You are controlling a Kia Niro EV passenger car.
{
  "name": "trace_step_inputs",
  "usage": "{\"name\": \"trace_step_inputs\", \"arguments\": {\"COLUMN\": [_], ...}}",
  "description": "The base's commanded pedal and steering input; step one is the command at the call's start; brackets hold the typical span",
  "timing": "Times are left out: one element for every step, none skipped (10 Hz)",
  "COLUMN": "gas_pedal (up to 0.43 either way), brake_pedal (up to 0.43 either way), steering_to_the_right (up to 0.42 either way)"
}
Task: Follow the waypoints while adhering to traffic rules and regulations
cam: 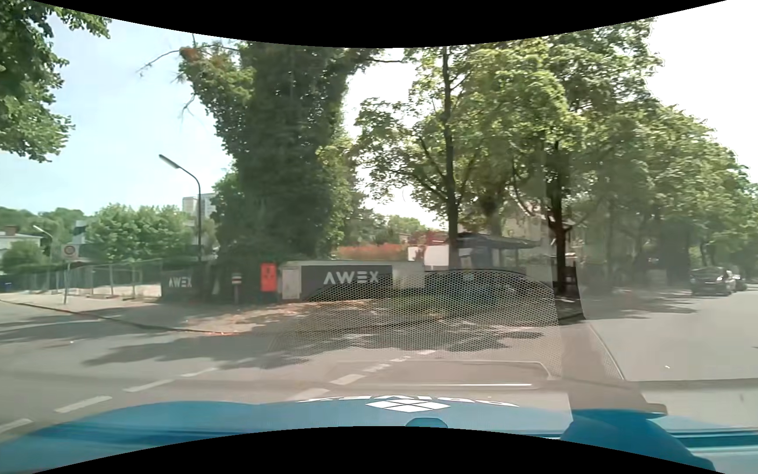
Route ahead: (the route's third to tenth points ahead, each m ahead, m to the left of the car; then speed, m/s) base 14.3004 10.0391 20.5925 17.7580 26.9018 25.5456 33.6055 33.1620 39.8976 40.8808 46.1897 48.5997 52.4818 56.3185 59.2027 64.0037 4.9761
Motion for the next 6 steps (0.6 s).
{"name": "trace_step_inputs", "arguments": {"gas_pedal": [0.189, 0.189, 0.189, 0.189, 0.189, 0.177], "brake_pedal": [0.0, 0.0, 0.0, 0.0, 0.0, 0.0], "steering_to_the_right": [-0.473, -0.473, -0.464, -0.447, -0.436, -0.417]}}
